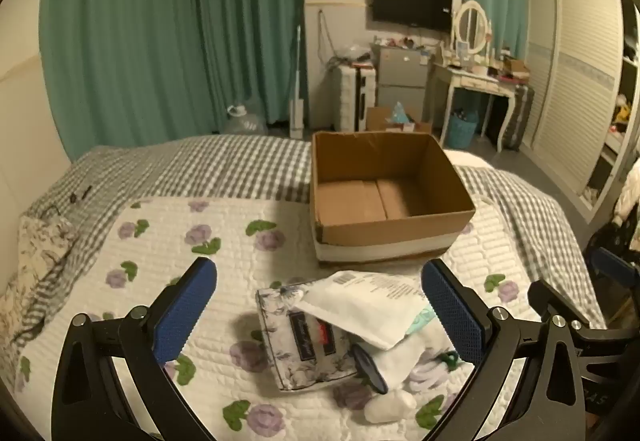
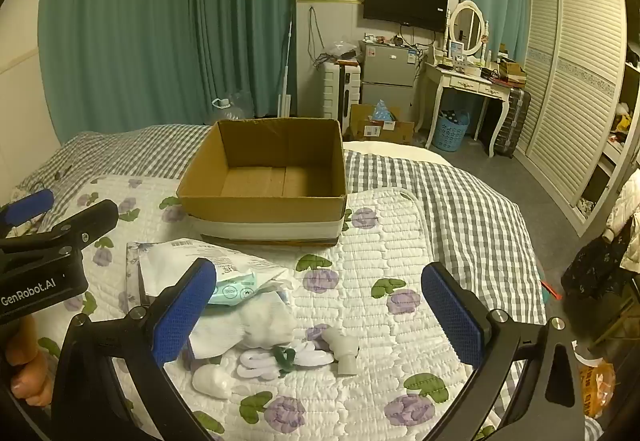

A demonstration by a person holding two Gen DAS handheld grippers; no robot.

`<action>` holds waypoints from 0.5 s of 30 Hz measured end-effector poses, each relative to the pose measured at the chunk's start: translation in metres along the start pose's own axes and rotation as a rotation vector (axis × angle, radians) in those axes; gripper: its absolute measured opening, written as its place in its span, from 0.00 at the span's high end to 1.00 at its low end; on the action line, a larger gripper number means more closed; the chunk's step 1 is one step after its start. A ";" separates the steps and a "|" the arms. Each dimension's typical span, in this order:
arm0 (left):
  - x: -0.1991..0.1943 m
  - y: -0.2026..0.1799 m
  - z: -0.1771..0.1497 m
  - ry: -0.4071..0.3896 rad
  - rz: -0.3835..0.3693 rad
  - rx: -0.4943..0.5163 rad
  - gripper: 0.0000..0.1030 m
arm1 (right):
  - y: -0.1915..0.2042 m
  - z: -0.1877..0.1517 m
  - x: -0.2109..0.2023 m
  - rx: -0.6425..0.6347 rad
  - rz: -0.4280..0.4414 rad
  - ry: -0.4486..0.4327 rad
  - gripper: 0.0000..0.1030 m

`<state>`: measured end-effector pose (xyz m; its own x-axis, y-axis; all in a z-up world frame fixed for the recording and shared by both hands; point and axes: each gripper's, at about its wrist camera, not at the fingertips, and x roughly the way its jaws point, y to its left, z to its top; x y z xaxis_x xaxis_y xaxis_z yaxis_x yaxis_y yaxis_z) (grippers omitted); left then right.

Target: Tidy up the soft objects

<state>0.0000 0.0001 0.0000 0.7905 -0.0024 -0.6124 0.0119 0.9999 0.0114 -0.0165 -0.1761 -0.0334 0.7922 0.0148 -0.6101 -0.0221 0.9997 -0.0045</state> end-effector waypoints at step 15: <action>0.000 0.006 -0.001 -0.007 0.006 0.008 0.00 | 0.001 0.000 0.000 -0.005 -0.003 -0.004 0.00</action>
<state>-0.0006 0.0066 -0.0006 0.7950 0.0034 -0.6066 0.0122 0.9997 0.0216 -0.0162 -0.1749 -0.0334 0.7949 0.0114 -0.6066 -0.0223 0.9997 -0.0105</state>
